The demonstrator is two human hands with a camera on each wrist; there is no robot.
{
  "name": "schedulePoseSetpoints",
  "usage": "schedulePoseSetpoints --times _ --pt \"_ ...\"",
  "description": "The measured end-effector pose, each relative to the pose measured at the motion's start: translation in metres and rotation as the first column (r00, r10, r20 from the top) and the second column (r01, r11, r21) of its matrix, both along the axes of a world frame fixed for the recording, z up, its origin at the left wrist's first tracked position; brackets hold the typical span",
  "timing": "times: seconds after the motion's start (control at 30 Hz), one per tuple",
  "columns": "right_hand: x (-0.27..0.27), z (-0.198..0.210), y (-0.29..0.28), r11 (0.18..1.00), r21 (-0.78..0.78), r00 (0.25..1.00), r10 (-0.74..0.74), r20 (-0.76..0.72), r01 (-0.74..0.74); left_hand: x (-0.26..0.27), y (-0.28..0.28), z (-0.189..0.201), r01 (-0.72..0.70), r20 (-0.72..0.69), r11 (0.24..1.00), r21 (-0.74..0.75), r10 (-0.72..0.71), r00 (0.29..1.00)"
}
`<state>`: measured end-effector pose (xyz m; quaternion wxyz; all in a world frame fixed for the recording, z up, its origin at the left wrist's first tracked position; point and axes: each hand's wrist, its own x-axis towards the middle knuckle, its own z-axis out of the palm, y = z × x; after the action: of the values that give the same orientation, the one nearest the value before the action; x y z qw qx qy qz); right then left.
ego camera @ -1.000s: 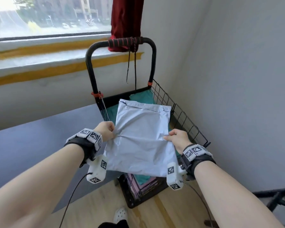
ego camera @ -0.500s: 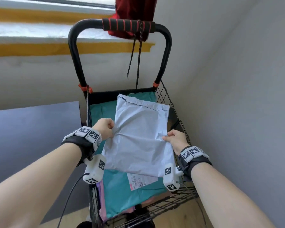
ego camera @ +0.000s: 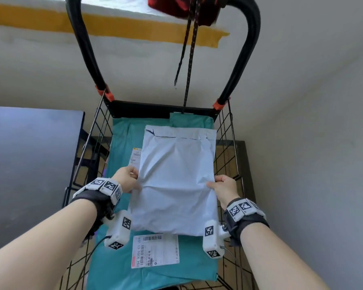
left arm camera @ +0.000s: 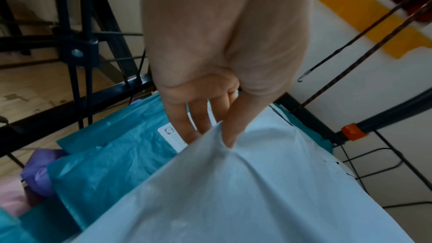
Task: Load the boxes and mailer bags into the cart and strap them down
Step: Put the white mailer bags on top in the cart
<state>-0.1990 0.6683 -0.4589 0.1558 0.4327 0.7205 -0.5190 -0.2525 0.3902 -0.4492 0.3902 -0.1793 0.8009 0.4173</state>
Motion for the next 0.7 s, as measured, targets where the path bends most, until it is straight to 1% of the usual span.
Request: schedulePoseSetpoints --times 0.1,0.2,0.27,0.33,0.4,0.47,0.5,0.53,0.6,0.7 --pt "-0.003 -0.008 0.002 0.998 -0.066 1.000 -0.008 0.018 0.010 -0.001 0.008 -0.009 -0.091 0.084 0.993 0.072 0.085 0.993" --pt "-0.008 -0.013 0.001 0.995 -0.094 1.000 0.014 0.014 -0.013 -0.002 0.014 -0.019 -0.122 0.078 0.989 0.084 0.116 0.990" --pt "-0.013 -0.016 -0.001 0.995 -0.095 0.999 0.043 0.013 -0.042 -0.003 0.017 -0.024 -0.107 0.032 0.993 0.048 0.105 0.994" --pt "-0.018 -0.019 -0.003 0.996 -0.065 0.998 0.055 -0.019 -0.056 -0.006 0.018 -0.026 -0.093 -0.074 0.996 -0.012 0.092 0.993" --pt "-0.024 -0.020 -0.004 0.997 -0.070 0.997 0.035 -0.064 -0.039 -0.011 0.018 -0.027 -0.143 -0.152 0.989 -0.025 0.138 0.979" --pt "-0.031 -0.019 -0.007 0.994 -0.112 0.995 0.001 -0.103 -0.012 -0.016 0.017 -0.028 -0.188 -0.184 0.982 -0.027 0.180 0.966" --pt "-0.033 -0.019 -0.008 0.995 -0.099 0.993 0.002 -0.120 -0.014 -0.018 0.015 -0.029 -0.199 -0.189 0.979 -0.038 0.188 0.964" --pt "-0.035 -0.018 -0.010 0.998 -0.056 0.991 0.023 -0.129 -0.030 -0.019 0.014 -0.031 -0.203 -0.190 0.978 -0.051 0.190 0.963" --pt "-0.036 -0.016 -0.015 0.992 0.080 0.987 0.104 -0.124 -0.094 -0.019 0.012 -0.033 -0.202 -0.189 0.977 -0.074 0.185 0.964" --pt "-0.034 -0.012 -0.024 0.936 0.288 0.964 0.243 -0.113 -0.202 -0.021 0.017 -0.037 -0.203 -0.197 0.978 -0.057 0.188 0.962"
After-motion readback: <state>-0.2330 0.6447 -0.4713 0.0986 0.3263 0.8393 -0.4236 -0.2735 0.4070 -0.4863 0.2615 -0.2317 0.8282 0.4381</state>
